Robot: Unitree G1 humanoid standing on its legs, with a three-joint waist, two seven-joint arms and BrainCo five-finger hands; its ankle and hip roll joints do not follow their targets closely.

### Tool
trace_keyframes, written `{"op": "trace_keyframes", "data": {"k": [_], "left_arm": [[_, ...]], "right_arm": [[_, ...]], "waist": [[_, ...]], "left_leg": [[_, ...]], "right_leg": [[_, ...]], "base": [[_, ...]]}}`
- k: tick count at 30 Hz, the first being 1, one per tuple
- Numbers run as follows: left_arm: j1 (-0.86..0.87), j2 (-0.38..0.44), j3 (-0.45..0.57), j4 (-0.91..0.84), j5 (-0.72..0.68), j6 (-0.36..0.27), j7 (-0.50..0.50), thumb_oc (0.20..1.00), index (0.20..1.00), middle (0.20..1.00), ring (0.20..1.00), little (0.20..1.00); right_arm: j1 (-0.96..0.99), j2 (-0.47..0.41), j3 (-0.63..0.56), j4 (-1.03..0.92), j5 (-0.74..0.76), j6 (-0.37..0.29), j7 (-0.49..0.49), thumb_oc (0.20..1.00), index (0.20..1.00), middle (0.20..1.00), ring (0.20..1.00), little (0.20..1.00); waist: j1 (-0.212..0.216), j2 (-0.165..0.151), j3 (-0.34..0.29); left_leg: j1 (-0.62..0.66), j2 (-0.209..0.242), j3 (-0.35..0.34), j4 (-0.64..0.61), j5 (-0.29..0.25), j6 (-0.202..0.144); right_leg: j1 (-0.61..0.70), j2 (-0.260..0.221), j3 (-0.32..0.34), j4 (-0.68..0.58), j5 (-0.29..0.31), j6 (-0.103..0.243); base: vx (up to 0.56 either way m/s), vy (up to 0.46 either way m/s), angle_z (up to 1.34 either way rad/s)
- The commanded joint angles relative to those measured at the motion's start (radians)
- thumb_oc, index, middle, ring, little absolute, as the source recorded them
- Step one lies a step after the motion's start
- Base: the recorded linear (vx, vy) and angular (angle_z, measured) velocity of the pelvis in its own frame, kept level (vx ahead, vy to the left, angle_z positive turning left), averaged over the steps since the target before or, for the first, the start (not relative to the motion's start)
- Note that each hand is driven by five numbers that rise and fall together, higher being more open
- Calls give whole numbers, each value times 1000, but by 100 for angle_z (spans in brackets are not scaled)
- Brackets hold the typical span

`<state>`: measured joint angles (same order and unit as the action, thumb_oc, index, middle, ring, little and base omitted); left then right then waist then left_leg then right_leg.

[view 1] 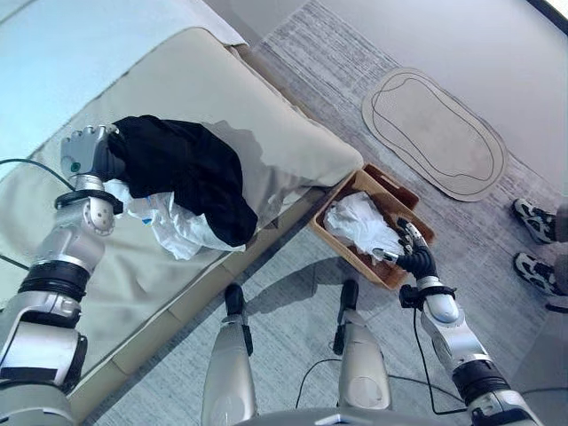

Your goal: Pick up clothes into the bucket

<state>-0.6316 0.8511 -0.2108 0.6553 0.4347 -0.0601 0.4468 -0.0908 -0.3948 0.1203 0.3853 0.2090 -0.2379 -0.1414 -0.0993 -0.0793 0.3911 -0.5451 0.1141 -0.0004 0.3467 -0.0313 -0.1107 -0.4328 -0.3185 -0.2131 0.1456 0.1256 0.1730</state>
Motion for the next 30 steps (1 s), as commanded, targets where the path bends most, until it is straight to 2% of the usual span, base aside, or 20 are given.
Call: {"op": "trace_keyframes", "data": {"k": [1, 7, 8, 9, 16, 20, 21, 22, 25, 26, 27, 30], "left_arm": [[-52, 17, 81, -30, -44, -9, 55, 200, 200, 200, 200, 200], [-83, -6, 66, -15, -36, 15, 68, 200, 200, 200, 200, 200], [-93, -7, 58, -9, -33, 19, 67, 539, 539, 539, 539, 539], [-98, -9, 53, -9, -31, 21, 68, 1000, 1000, 1000, 1000, 1000], [-102, -45, 46, -25, -12, 34, 77, 1000, 1000, 1000, 1000, 1000], [-60, -72, 81, -86, -14, 27, 87, 1000, 1000, 1000, 1000, 1000], [-58, -72, 83, -87, -14, 28, 86, 1000, 1000, 1000, 1000, 1000], [-46, -74, 95, -114, -10, 27, 90, 1000, 1000, 1000, 1000, 1000], [28, -106, 164, -208, -16, 24, 97, 1000, 1000, 1000, 1000, 1000], [72, -125, 199, -253, -23, 24, 94, 1000, 1000, 1000, 1000, 1000], [107, -143, 226, -291, -28, 22, 86, 1000, 1000, 1000, 1000, 1000], [168, -173, 269, -362, -41, 16, 66, 1000, 1000, 1000, 1000, 1000]], "right_arm": [[-6, -23, -47, -93, 8, -31, -17, 1000, 1000, 1000, 1000, 1000], [-8, -27, -53, -128, 19, -38, -29, 1000, 1000, 1000, 1000, 1000], [-9, -27, -50, -129, 20, -38, -29, 1000, 1000, 1000, 1000, 1000], [-9, -28, -48, -133, 20, -39, -32, 1000, 1000, 1000, 1000, 1000], [-21, -22, -38, -135, 21, -41, -39, 1000, 1000, 1000, 1000, 1000], [-21, -13, -38, -135, 15, -46, -45, 1000, 1000, 1000, 1000, 1000], [-21, -14, -36, -134, 15, -45, -45, 1000, 1000, 1000, 1000, 1000], [-19, -12, -40, -132, 14, -45, -45, 1000, 1000, 1000, 1000, 1000], [-13, -3, -47, -129, 8, -45, -47, 1000, 1000, 1000, 1000, 1000], [-10, -2, -51, -127, 5, -44, -48, 1000, 1000, 1000, 1000, 1000], [-6, 2, -58, -126, 6, -42, -45, 1000, 1000, 1000, 1000, 1000], [1, 5, -70, -122, 6, -37, -44, 1000, 1000, 1000, 1000, 1000]], "waist": [[3, -11, 47], [-9, -27, 91], [-11, -29, 95], [-12, -33, 103], [-11, -44, 127], [-3, -43, 129], [-4, -41, 125], [0, -42, 129], [11, -39, 129], [16, -36, 126], [21, -33, 126], [29, -29, 129]], "left_leg": [[-47, -46, 35, 37, -3, 57], [-157, -40, 34, 98, -14, 61], [-172, -40, 34, 106, -14, 62], [-182, -39, 31, 112, -14, 62], [-238, -44, 20, 148, -26, 68], [-248, -49, 13, 160, -37, 71], [-237, -46, 6, 165, -68, 64], [-248, -50, 11, 161, -41, 70], [-242, -56, 13, 155, -43, 72], [-227, -54, 6, 158, -75, 65], [-225, -55, 5, 157, -77, 66], [-232, -60, 12, 151, -51, 73]], "right_leg": [[0, -15, 8, 131, -88, 30], [-107, -15, 20, 184, -91, 24], [-120, -14, 20, 190, -92, 23], [-131, -14, 18, 196, -92, 23], [-179, -15, 14, 235, -104, 20], [-188, -16, 12, 244, -115, 17], [-179, -11, 19, 253, -140, 26], [-186, -15, 11, 245, -118, 17], [-181, -15, 7, 239, -116, 16], [-169, -10, 12, 245, -142, 24], [-166, -10, 11, 243, -143, 23], [-170, -15, 1, 234, -122, 11]], "base": [[-64, 40, -6], [-58, 26, -2], [-31, -2, -1], [-39, 7, 2], [1, 1, 1], [43, 3, 4], [25, -3, 4], [17, -3, 3], [21, -5, 4], [97, -26, 0], [96, -29, 0], [-63, 13, 1]]}}
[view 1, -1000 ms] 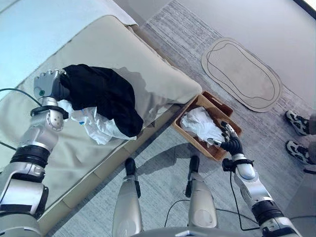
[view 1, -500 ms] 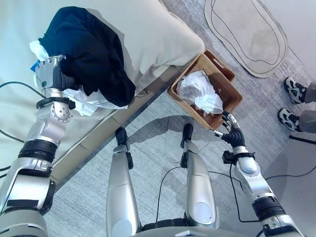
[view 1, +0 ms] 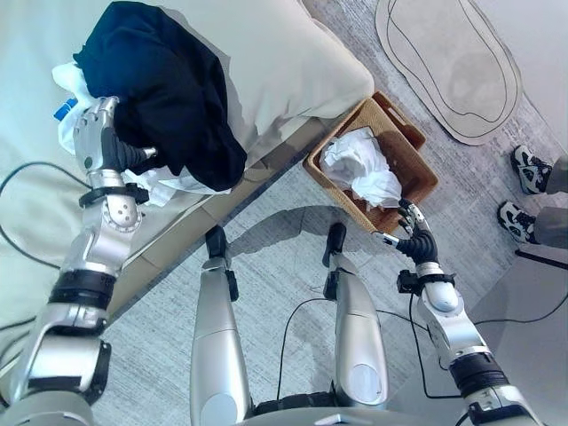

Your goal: Pick up clothes into the bucket

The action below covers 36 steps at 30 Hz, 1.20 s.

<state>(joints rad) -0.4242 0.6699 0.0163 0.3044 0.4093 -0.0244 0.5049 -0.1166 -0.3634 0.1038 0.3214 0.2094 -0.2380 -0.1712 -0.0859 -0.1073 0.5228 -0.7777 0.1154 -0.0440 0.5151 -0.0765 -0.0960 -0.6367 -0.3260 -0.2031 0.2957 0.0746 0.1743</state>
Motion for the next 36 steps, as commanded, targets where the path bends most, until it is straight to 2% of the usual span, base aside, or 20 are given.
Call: {"op": "trace_keyframes", "data": {"k": [1, 2, 3, 4, 5, 6, 10, 15, 16, 17, 18, 25, 30, 32, 33, 36], "left_arm": [[24, -26, 81, -86, -38, -32, -8, 1000, 1000, 1000, 1000, 1000], [44, -38, 92, -111, -44, -40, -9, 1000, 1000, 1000, 1000, 1000], [73, -51, 110, -150, -50, -46, -17, 1000, 1000, 1000, 1000, 1000], [126, -67, 133, -213, -63, -64, -28, 1000, 1000, 1000, 1000, 1000], [129, -68, 136, -217, -62, -62, -30, 1000, 1000, 1000, 1000, 1000], [147, -73, 144, -236, -67, -67, -34, 1000, 1000, 1000, 1000, 1000], [209, -92, 176, -354, -88, -108, -34, 1000, 1000, 1000, 1000, 1000], [194, -85, 176, -429, -92, -154, -3, 1000, 1000, 1000, 1000, 1000], [182, -80, 171, -426, -89, -154, 2, 1000, 1000, 1000, 1000, 1000], [163, -68, 161, -419, -80, -152, 10, 1000, 1000, 1000, 1000, 1000], [135, -61, 149, -410, -80, -157, 16, 1000, 1000, 1000, 1000, 1000], [-39, -5, 66, -327, -34, -130, 40, 1000, 1000, 1000, 1000, 1000], [-193, 70, -69, -154, 120, -59, 39, 1000, 1000, 1000, 1000, 1000], [-205, 80, -87, -129, 143, -53, 34, 1000, 1000, 1000, 1000, 1000], [-229, 103, -124, -70, 199, -18, 12, 1000, 1000, 1000, 1000, 1000], [-263, 121, -176, 28, 254, 24, -14, 1000, 1000, 1000, 1000, 1000]], "right_arm": [[30, -18, -67, -52, 8, -31, -12, 1000, 1000, 1000, 1000, 1000], [30, -14, -71, -51, 7, -27, -11, 1000, 1000, 1000, 1000, 1000], [30, -13, -76, -53, 7, -23, -10, 1000, 1000, 1000, 1000, 1000], [34, -7, -82, -52, 6, -21, -9, 1000, 1000, 1000, 1000, 1000], [33, -8, -81, -52, 6, -21, -8, 1000, 1000, 1000, 1000, 1000], [36, -7, -81, -55, 5, -21, -7, 1000, 1000, 1000, 1000, 1000], [42, -1, -85, -64, 4, -25, -3, 1000, 1000, 1000, 1000, 1000], [44, -3, -71, -65, 1, -35, 0, 1000, 1000, 1000, 1000, 1000], [41, -4, -67, -63, 0, -36, 2, 1000, 1000, 1000, 1000, 1000], [40, -7, -62, -60, -2, -39, 2, 1000, 1000, 1000, 1000, 1000], [37, -8, -56, -58, -3, -39, 1, 1000, 1000, 1000, 1000, 1000], [14, -24, -31, -47, -4, -42, 6, 1000, 1000, 1000, 1000, 1000], [-11, -36, -6, -36, 0, -42, 11, 1000, 1000, 1000, 1000, 1000], [-12, -39, -5, -38, -1, -41, 11, 1000, 1000, 1000, 1000, 1000], [-13, -43, -5, -34, 1, -42, 8, 1000, 1000, 1000, 1000, 1000], [-13, -46, -6, -35, 2, -39, 6, 1000, 1000, 1000, 1000, 1000]], "waist": [[26, 4, -3], [29, 6, -3], [34, 9, -4], [42, 13, -3], [42, 14, -3], [44, 15, -3], [57, 20, -3], [63, 22, -3], [63, 23, -3], [62, 21, -3], [61, 19, -3], [42, 6, -3], [15, -16, -3], [12, -19, -3], [4, -24, -3], [-8, -29, -3]], "left_leg": [[4, -65, 57, -21, -6, 60], [6, -66, 56, -26, -3, 61], [21, -66, 50, -25, -32, 55], [9, -71, 55, -37, 1, 62], [23, -69, 47, -33, -28, 56], [10, -72, 54, -37, 1, 63], [13, -76, 50, -44, 4, 64], [13, -78, 47, -50, 10, 64], [27, -75, 40, -46, -18, 58], [13, -77, 46, -49, 10, 63], [15, -76, 46, -46, 6, 63], [6, -72, 48, -37, 5, 63], [6, -63, 49, -38, 3, 62], [5, -63, 50, -37, 3, 63], [3, -60, 51, -35, 2, 63], [2, -58, 55, -35, 2, 64]], "right_leg": [[37, -8, -12, 80, -72, 8], [39, -9, -13, 75, -69, 7], [51, -4, -6, 79, -90, 14], [44, -9, -15, 66, -66, 4], [55, -4, -7, 72, -88, 13], [46, -9, -16, 63, -65, 4], [50, -8, -19, 55, -62, 3], [52, -9, -27, 54, -62, 2], [63, -3, -19, 62, -85, 10], [52, -8, -28, 55, -63, 2], [53, -7, -28, 58, -66, 2], [47, -8, -25, 64, -68, 5], [40, -4, -18, 62, -63, 10], [38, -3, -17, 62, -62, 10], [35, -3, -16, 62, -61, 12], [30, 0, -11, 61, -57, 14]], "base": [[8, -5, 4], [91, -32, 4], [10, -13, 6], [87, -32, 6], [-72, 12, 5], [0, -2, 3], [-19, 4, 1], [16, -18, 3], [0, 0, 0], [0, 0, 0], [-83, 21, 0], [0, 0, 0], [0, 0, 0], [0, 0, 0], [-3, 18, -4], [-1, 7, -1]]}}
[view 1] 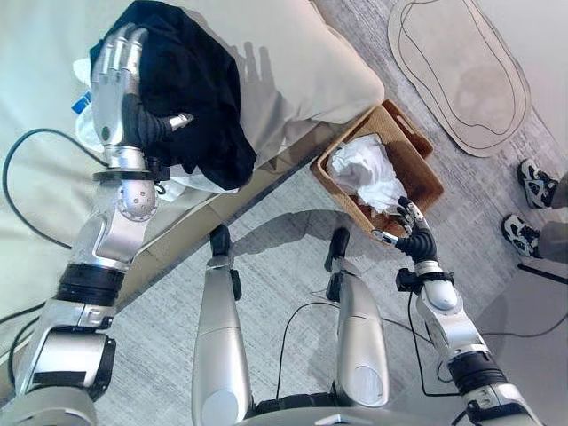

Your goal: Pick up clothes into the bucket

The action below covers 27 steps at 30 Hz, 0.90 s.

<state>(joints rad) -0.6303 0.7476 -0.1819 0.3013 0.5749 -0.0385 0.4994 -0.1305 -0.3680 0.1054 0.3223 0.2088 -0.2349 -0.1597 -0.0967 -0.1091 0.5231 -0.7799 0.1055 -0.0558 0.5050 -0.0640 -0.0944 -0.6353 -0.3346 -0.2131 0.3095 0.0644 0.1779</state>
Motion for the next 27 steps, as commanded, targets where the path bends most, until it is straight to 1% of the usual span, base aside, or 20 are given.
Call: {"op": "trace_keyframes", "data": {"k": [1, 3, 5, 6, 8, 10, 12, 14, 15, 16, 17, 18, 19, 20, 21, 27], "left_arm": [[-69, 47, 7, 52, 93, 45, -19, 1000, 1000, 1000, 1000, 1000], [-82, 58, -14, 98, 110, 65, -41, 1000, 1000, 1000, 1000, 1000], [-92, 62, -21, 103, 114, 69, -50, 1000, 1000, 1000, 1000, 1000], [-100, 70, -35, 129, 128, 78, -73, 1000, 1000, 1000, 1000, 1000], [-112, 75, -51, 164, 137, 88, -89, 1000, 1000, 1000, 1000, 1000], [-118, 79, -65, 199, 157, 106, -110, 1000, 1000, 1000, 1000, 1000], [-136, 76, -86, 273, 176, 136, -132, 1000, 1000, 1000, 1000, 1000], [-157, 72, -97, 320, 179, 155, -114, 1000, 1000, 1000, 1000, 1000], [-157, 72, -98, 320, 179, 155, -114, 1000, 1000, 1000, 1000, 1000], [-170, 79, -105, 351, 198, 173, -111, 1000, 1000, 1000, 1000, 1000], [-171, 83, -105, 354, 201, 175, -109, 1000, 1000, 1000, 1000, 1000], [-168, 89, -103, 355, 208, 177, -109, 871, 871, 871, 871, 871], [-165, 90, -101, 353, 208, 177, -109, 693, 693, 693, 693, 693], [-160, 93, -98, 350, 210, 176, -107, 413, 413, 413, 413, 413], [-152, 93, -94, 343, 210, 174, -106, 200, 200, 200, 200, 200], [-114, 89, -68, 310, 207, 169, -109, 200, 200, 200, 200, 200]], "right_arm": [[2, -43, -11, -37, 1, -40, -7, 1000, 1000, 1000, 1000, 1000], [5, -46, -15, -40, 3, -37, -6, 1000, 1000, 1000, 1000, 1000], [6, -46, -19, -41, 4, -35, -6, 1000, 1000, 1000, 1000, 1000], [7, -47, -22, -39, 6, -32, -6, 1000, 1000, 1000, 1000, 1000], [5, -46, -26, -35, 9, -30, -4, 1000, 1000, 1000, 1000, 1000], [2, -47, -25, -35, 7, -26, -2, 1000, 1000, 1000, 1000, 1000], [-1, -47, -25, -35, 8, -22, 3, 1000, 1000, 1000, 1000, 1000], [-2, -47, -18, -35, 11, -23, 7, 1000, 1000, 1000, 1000, 1000], [-2, -47, -19, -35, 11, -23, 7, 1000, 1000, 1000, 1000, 1000], [1, -50, -13, -44, 14, -25, 11, 1000, 1000, 1000, 1000, 1000], [3, -51, -12, -47, 16, -26, 13, 1000, 1000, 1000, 1000, 1000], [6, -53, -13, -49, 15, -25, 14, 1000, 1000, 1000, 1000, 1000], [7, -52, -14, -50, 16, -25, 14, 1000, 1000, 1000, 1000, 1000], [8, -52, -15, -50, 17, -26, 15, 1000, 1000, 1000, 1000, 1000], [7, -50, -16, -49, 20, -26, 15, 1000, 1000, 1000, 1000, 1000], [2, -44, -15, -43, 22, -22, 11, 1000, 1000, 1000, 1000, 1000]], "waist": [[2, -29, -3], [-5, -31, -3], [-6, -30, -3], [-10, -29, -3], [-11, -28, -3], [-14, -28, -3], [-18, -30, -3], [-22, -33, -3], [-22, -33, -3], [-26, -37, -3], [-26, -38, -3], [-26, -38, -3], [-25, -38, -3], [-25, -38, -3], [-24, -37, -3], [-17, -32, -3]], "left_leg": [[3, -48, 68, -25, -11, 63], [2, -46, 70, -23, -11, 64], [1, -46, 71, -24, -11, 65], [3, -45, 74, -25, -12, 66], [0, -47, 75, -23, -12, 67], [1, -46, 77, -24, -12, 68], [-1, -45, 79, -21, -13, 68], [-1, -44, 80, -20, -13, 68], [-1, -44, 80, -20, -13, 68], [0, -42, 79, -19, -14, 68], [0, -42, 79, -18, -14, 67], [-1, -42, 79, -18, -14, 67], [0, -41, 79, -19, -14, 67], [0, -42, 79, -19, -14, 67], [1, -42, 79, -19, -13, 68], [10, -41, 80, -20, -13, 69]], "right_leg": [[27, 9, 0, 46, -46, 11], [28, 10, 3, 43, -43, 13], [27, 10, 4, 43, -41, 13], [26, 11, 6, 41, -39, 14], [24, 11, 8, 42, -38, 14], [23, 10, 10, 42, -37, 14], [23, 10, 12, 42, -36, 15], [23, 12, 11, 41, -34, 15], [23, 12, 11, 41, -34, 15], [23, 14, 12, 40, -34, 15], [24, 14, 13, 39, -35, 15], [23, 14, 13, 40, -36, 15], [23, 15, 12, 40, -35, 16], [23, 15, 13, 41, -36, 16], [24, 15, 13, 41, -36, 16], [30, 14, 11, 43, -33, 16]], "base": [[-4, 18, -4], [-1, 21, -5], [0, 11, -2], [0, 0, 0], [-1, 15, -1], [0, 0, 0], [0, 0, 0], [0, 0, 0], [0, 0, 0], [0, 0, 0], [0, 0, 0], [0, 0, 0], [0, 0, 0], [0, 0, 0], [0, 0, 0], [0, 0, 0]]}}
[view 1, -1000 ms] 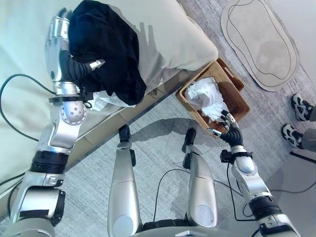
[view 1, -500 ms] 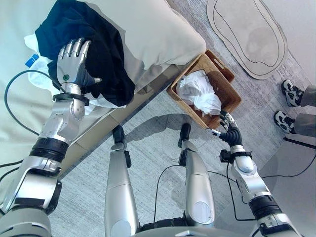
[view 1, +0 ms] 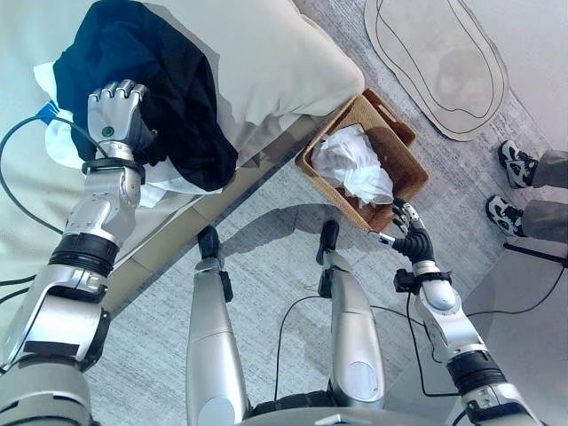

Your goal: Pick up clothes into the bucket

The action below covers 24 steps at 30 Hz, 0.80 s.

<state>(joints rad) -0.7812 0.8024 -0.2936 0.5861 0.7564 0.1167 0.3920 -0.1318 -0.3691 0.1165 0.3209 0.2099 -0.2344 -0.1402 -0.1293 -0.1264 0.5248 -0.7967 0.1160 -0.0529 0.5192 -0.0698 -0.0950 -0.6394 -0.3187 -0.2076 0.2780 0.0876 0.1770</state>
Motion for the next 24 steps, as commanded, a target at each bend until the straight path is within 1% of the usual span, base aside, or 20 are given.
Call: {"op": "trace_keyframes", "data": {"k": [1, 8, 13, 14, 18, 19, 20, 21, 24], "left_arm": [[43, 27, 42, 16, 24, 10, -1, 200, 200, 200, 200, 200], [55, 20, 37, 6, 14, -3, -1, 200, 200, 200, 200, 200], [69, 17, 34, -3, 10, -15, -2, 200, 200, 200, 200, 200], [76, 17, 32, -6, 5, -21, 0, 200, 200, 200, 200, 200], [94, 16, 39, -30, -3, -32, -5, 200, 200, 200, 200, 200], [111, 13, 53, -63, -11, -45, -9, 200, 200, 200, 200, 200], [111, 13, 53, -63, -11, -45, -10, 200, 200, 200, 200, 200], [121, 14, 64, -89, -20, -55, -14, 200, 200, 200, 200, 200], [129, 18, 87, -133, -60, -80, -18, 200, 200, 200, 200, 200]], "right_arm": [[2, -42, -26, -40, 18, -22, -10, 1000, 1000, 1000, 1000, 1000], [0, -41, -19, -27, 11, -20, -15, 1000, 1000, 1000, 1000, 1000], [-1, -40, -11, -12, 0, -17, -17, 1000, 1000, 1000, 1000, 1000], [-1, -40, -6, -1, -5, -14, -18, 1000, 1000, 1000, 1000, 1000], [5, -40, -4, 14, -12, -10, -16, 1000, 1000, 1000, 1000, 1000], [15, -40, -11, 26, -17, -6, -18, 1000, 1000, 1000, 1000, 1000], [14, -40, -11, 26, -17, -6, -18, 1000, 1000, 1000, 1000, 1000], [27, -41, -16, 41, -20, 0, -13, 1000, 1000, 1000, 1000, 1000], [44, -42, -25, 57, -26, 4, -4, 1000, 1000, 1000, 1000, 1000]], "waist": [[17, -13, -5], [23, -5, -16], [31, 5, -32], [37, 14, -46], [42, 25, -61], [46, 34, -82], [45, 34, -81], [49, 44, -102], [56, 58, -135]], "left_leg": [[33, -53, 76, -36, -7, 69], [62, -54, 78, -41, -7, 70], [108, -56, 80, -80, 5, 65], [136, -58, 81, -101, 12, 63], [186, -60, 83, -132, 20, 62], [231, -63, 82, -165, 28, 58], [233, -64, 82, -166, 28, 58], [273, -64, 81, -197, 36, 56], [334, -66, 80, -244, 47, 51]], "right_leg": [[40, -2, 6, 74, -56, 16], [62, -6, 5, 78, -60, 14], [105, -11, 2, 53, -53, 16], [130, -13, -2, 38, -51, 18], [174, -17, -5, 15, -44, 19], [214, -18, -8, -6, -42, 20], [216, -18, -9, -7, -41, 20], [256, -19, -14, -31, -38, 23], [316, -16, -26, -67, -36, 25]], "base": [[0, 0, 0], [0, 0, 0], [6, -4, -1], [33, -11, -5], [50, -7, -2], [54, -10, 1], [115, -20, 3], [89, -16, 3], [99, -27, 2]]}}
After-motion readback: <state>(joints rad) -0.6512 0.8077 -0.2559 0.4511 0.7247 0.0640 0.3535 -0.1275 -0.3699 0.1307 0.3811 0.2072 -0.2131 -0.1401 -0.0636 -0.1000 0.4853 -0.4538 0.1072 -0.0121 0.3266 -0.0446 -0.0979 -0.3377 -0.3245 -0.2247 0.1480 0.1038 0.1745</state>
